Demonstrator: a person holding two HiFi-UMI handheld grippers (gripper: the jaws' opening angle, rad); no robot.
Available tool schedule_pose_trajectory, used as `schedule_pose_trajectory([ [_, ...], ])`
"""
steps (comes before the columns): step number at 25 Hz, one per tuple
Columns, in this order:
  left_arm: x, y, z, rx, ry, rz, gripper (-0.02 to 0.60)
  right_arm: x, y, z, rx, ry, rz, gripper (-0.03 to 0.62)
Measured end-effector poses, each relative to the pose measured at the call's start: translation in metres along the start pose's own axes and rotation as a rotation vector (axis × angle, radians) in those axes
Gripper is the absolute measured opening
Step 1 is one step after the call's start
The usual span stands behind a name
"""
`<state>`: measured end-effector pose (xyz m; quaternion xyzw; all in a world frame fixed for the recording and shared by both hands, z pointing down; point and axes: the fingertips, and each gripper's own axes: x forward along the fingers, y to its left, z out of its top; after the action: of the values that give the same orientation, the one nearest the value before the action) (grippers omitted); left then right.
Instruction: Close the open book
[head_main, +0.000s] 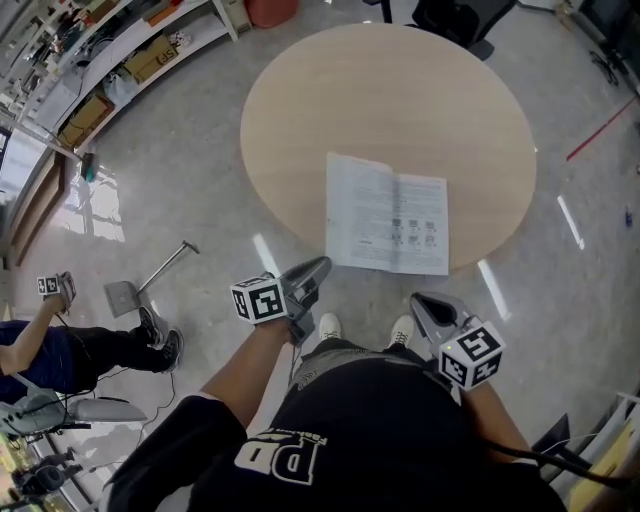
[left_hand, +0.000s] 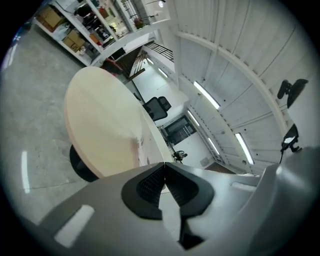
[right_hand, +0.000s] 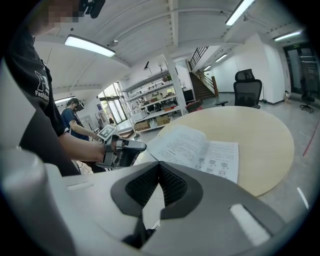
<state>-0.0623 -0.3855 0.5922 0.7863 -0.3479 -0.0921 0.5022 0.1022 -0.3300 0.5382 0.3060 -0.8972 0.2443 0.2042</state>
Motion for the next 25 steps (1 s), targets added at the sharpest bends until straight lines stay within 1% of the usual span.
schedule_pose_trajectory([
  [6, 0.035, -0.054, -0.005, 0.093, 0.052, -0.062, 0.009, -0.018, -0.01, 0.011, 0.006, -0.059, -0.013, 0.008],
  [9, 0.057, -0.074, -0.013, 0.137, 0.092, -0.074, 0.009, -0.034, -0.017, 0.014, 0.015, -0.081, -0.03, 0.008],
  [13, 0.086, -0.092, -0.028, 0.208, 0.155, -0.056, 0.009, -0.055, -0.026, 0.007, 0.02, -0.095, -0.051, 0.008],
  [18, 0.118, -0.1, -0.051, 0.321, 0.246, -0.022, 0.009, -0.076, -0.042, 0.006, 0.022, -0.119, -0.09, 0.008],
  [22, 0.146, -0.104, -0.074, 0.372, 0.302, 0.009, 0.012, -0.096, -0.058, 0.002, 0.023, -0.13, -0.118, 0.008],
  [25, 0.168, -0.106, -0.089, 0.386, 0.353, 0.022, 0.022, -0.109, -0.069, 0.001, 0.026, -0.138, -0.138, 0.008],
])
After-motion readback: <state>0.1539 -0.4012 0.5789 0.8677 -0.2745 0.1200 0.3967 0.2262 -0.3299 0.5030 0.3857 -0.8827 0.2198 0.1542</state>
